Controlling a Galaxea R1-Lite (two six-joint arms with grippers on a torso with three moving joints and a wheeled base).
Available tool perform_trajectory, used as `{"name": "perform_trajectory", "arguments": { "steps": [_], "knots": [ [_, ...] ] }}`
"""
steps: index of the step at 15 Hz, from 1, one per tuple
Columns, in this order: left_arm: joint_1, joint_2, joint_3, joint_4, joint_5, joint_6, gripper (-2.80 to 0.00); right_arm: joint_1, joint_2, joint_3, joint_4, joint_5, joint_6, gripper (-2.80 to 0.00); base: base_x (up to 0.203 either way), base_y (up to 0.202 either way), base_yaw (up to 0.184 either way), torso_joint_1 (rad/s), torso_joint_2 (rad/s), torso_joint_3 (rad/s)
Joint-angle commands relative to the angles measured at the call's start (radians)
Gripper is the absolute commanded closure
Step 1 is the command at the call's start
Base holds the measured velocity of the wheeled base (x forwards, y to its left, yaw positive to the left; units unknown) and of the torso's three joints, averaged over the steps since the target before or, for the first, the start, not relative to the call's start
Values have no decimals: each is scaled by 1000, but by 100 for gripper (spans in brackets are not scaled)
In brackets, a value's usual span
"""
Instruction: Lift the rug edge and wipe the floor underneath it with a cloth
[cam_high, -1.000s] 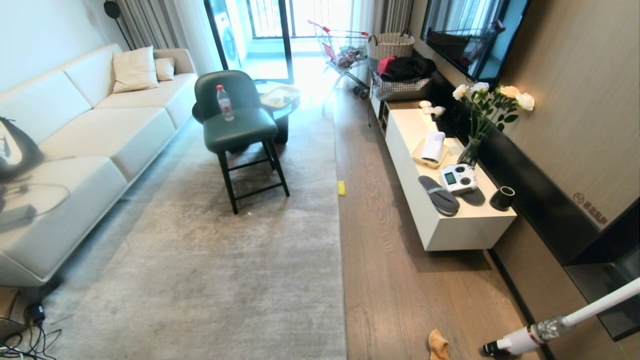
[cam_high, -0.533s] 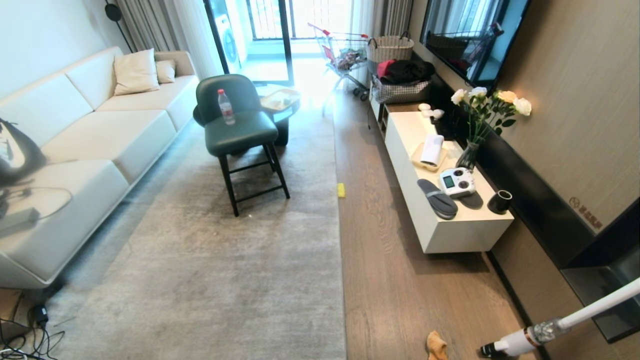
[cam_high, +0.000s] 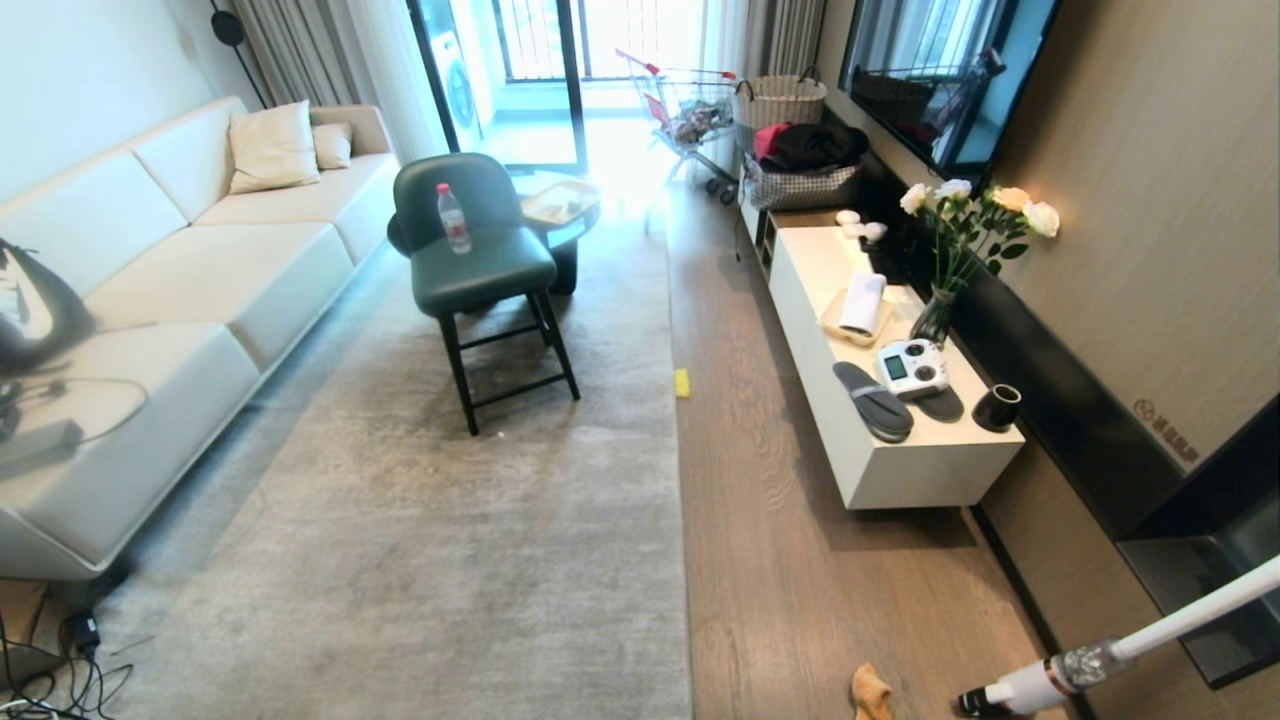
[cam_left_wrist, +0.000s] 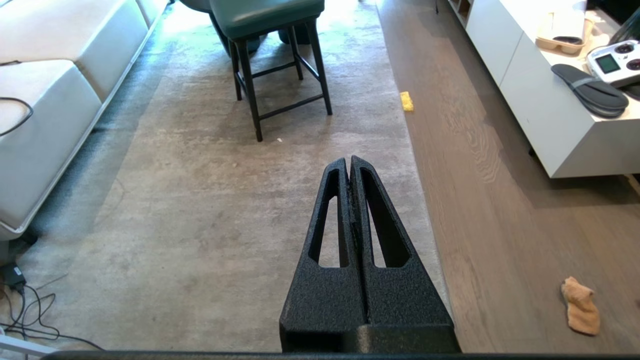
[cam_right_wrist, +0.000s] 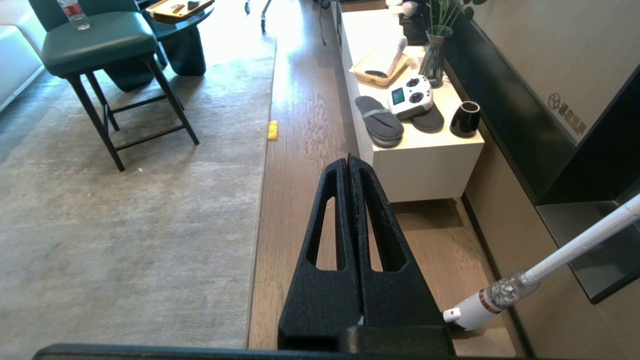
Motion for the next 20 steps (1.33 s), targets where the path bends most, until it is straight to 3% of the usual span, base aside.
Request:
{"name": "perform_trajectory", "arguments": {
  "steps": [1,20],
  "knots": [
    [0,1,0,0,0,0,0,0,2,0,-1,0,-1,0,0,0,0,0,0,0],
    [0,1,0,0,0,0,0,0,2,0,-2,-2,1,0,0,0,0,0,0,0]
  ]
}}
